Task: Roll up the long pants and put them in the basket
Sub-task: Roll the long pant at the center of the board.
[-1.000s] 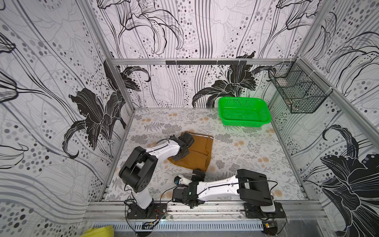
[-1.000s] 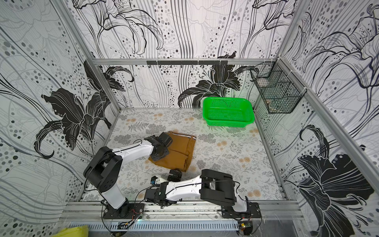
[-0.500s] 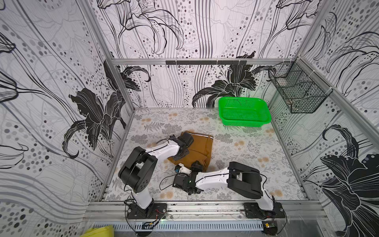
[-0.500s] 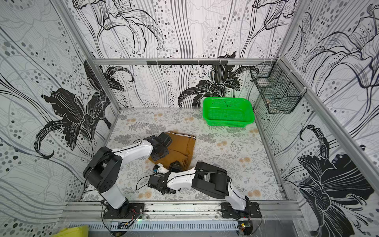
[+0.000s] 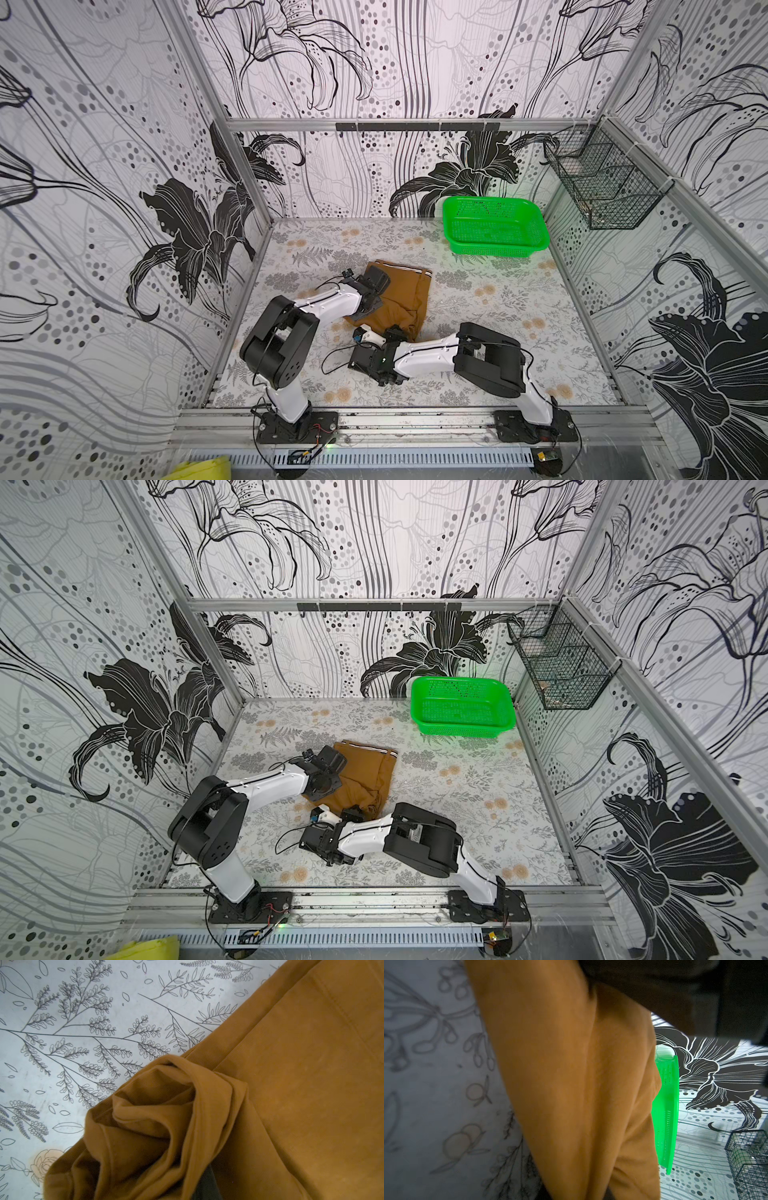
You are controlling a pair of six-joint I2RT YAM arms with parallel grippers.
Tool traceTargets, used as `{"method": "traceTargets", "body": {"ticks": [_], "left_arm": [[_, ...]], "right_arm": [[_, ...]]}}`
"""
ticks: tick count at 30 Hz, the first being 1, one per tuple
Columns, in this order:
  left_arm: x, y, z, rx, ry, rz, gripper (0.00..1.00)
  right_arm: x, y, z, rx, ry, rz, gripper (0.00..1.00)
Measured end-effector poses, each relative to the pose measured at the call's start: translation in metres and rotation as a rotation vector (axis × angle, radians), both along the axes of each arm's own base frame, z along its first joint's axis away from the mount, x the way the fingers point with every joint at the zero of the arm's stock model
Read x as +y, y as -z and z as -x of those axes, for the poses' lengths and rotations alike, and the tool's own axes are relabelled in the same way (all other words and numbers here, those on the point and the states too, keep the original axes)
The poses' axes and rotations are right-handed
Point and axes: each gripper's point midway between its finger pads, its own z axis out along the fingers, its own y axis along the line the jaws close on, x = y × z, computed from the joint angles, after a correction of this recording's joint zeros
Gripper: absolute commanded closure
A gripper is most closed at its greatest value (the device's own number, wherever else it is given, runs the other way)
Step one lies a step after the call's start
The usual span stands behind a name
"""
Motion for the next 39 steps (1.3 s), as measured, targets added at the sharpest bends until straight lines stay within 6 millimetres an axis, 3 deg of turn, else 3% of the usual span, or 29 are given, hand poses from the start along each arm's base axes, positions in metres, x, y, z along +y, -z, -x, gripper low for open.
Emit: {"method": "traceTargets", "body": {"ticks": [7, 11, 16, 19, 21, 23, 28, 39], "left_arm": [[0.000, -0.015, -0.006, -0.011, 0.021, 0.013, 1.00], [0.003, -0.027, -0.005, 0.038, 0.063, -0.012, 1.00], [-0.003, -0.069, -0.050, -0.060, 0.092, -0.002, 1.00], [-0.009, -0.084, -0.071, -0.118, 0.103, 0.014, 1.00], [-0.013, -0.080, -0.077, -0.119, 0.110, 0.022, 1.00], [-0.017, -0.063, -0.077, -0.089, 0.121, 0.026, 1.00], [-0.008, -0.004, -0.048, 0.036, 0.135, -0.001, 1.00], [-0.009, 0.001, -0.025, -0.043, 0.160, 0.079, 1.00]], "right_arm": [[0.003, -0.005, 0.006, 0.163, -0.017, -0.117, 1.00], [0.007, -0.008, 0.026, 0.275, -0.046, -0.183, 1.00], [0.013, -0.011, 0.069, 0.422, -0.116, -0.213, 1.00], [0.018, -0.011, 0.089, 0.478, -0.149, -0.220, 1.00], [0.020, -0.012, 0.097, 0.502, -0.157, -0.231, 1.00], [0.021, -0.013, 0.101, 0.527, -0.161, -0.243, 1.00], [0.022, -0.015, 0.114, 0.605, -0.171, -0.272, 1.00], [0.030, -0.028, 0.134, 0.810, -0.203, -0.299, 1.00]]}}
